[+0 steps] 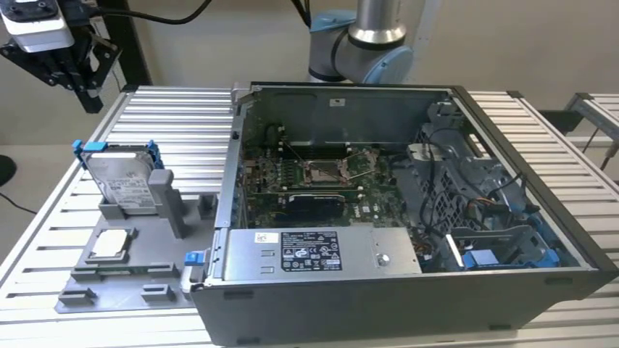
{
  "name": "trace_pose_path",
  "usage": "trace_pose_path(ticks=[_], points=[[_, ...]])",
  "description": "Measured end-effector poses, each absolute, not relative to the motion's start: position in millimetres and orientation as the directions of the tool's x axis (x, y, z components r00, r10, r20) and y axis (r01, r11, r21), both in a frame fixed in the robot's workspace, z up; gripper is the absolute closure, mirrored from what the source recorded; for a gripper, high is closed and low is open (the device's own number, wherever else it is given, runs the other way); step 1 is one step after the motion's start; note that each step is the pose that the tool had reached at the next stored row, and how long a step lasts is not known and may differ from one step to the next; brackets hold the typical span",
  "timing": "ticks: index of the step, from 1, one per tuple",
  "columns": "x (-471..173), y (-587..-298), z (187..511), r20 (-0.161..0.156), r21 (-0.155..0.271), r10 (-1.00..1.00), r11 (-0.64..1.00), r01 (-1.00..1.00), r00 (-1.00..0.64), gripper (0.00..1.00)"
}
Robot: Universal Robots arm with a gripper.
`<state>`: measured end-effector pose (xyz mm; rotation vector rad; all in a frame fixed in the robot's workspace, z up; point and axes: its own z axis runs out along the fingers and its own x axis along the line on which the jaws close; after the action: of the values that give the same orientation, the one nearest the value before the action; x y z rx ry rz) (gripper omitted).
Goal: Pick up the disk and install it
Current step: 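Reach for the disk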
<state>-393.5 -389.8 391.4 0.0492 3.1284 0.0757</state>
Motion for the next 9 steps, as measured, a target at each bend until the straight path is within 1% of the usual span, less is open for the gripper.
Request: trace_pose_path(ticks=[4, 9], points=[[-395.1, -390.2, 391.0, 0.004, 0.048, 0.02, 0.999, 0.02, -1.0, 1.0], [-400.9, -395.9, 390.2, 0.004, 0.048, 0.005, 0.999, 0.006, -1.0, 1.0]])
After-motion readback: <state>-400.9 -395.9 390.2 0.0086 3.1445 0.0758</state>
